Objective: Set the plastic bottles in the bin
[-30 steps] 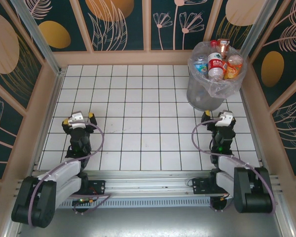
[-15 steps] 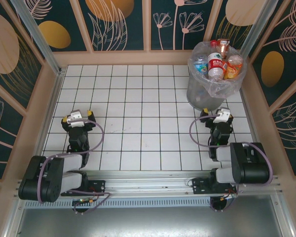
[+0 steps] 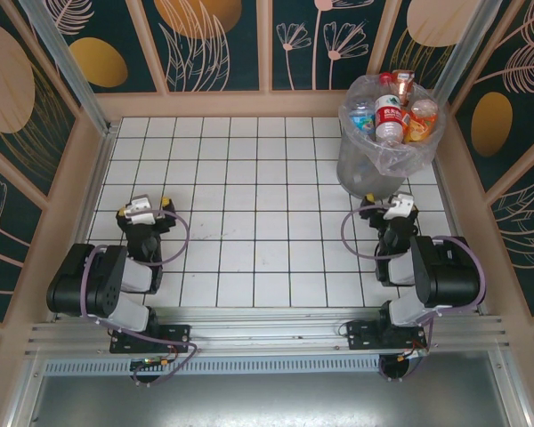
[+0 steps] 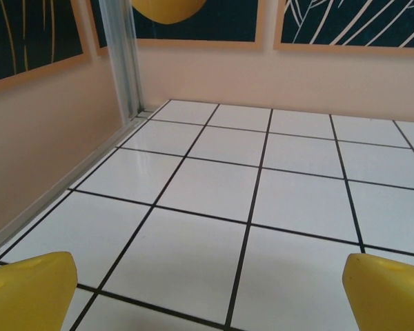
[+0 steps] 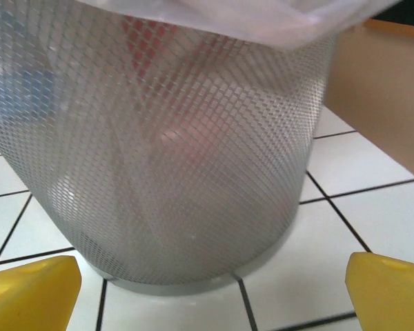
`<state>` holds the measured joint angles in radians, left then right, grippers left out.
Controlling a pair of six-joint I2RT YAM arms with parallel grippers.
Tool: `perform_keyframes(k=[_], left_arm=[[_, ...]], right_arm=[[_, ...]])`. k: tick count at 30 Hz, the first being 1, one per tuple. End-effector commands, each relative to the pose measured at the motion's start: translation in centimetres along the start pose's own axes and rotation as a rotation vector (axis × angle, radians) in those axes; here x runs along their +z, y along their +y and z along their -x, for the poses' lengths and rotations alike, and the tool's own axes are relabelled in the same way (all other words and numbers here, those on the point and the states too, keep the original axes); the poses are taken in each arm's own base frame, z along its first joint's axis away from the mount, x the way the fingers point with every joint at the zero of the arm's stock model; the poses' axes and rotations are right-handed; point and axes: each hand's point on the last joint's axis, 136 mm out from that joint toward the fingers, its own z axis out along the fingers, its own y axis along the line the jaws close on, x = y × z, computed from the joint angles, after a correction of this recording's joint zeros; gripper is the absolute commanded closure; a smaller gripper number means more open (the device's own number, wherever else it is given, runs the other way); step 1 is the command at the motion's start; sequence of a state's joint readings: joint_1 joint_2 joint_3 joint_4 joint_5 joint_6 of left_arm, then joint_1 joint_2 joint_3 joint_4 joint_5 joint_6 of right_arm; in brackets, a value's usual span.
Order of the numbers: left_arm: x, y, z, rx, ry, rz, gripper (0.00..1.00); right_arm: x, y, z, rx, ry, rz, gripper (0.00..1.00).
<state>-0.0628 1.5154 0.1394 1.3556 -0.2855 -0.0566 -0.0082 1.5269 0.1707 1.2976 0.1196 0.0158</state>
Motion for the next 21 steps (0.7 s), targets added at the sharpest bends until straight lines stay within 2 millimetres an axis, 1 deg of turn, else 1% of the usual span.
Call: perform_keyframes(k=[1,3,21], left_arm=[[2.10,-1.26,1.46,-0.019,-0.006,-0.065,0.01],[2.22,-0.79,1.43,-0.035,-0.002,-0.068,0.01],[2.13,-0.91,1.50,-0.031,-0.006,-0.077,0.01]], right_arm=[[1.22,1.11,0.81,0.018,0.000,0.078,0.01],[1.20,0.94,0.76,0.013,-0.001,0.056,0.01],[1.21,1.08,0.78,0.011,0.000,0.062,0.01]])
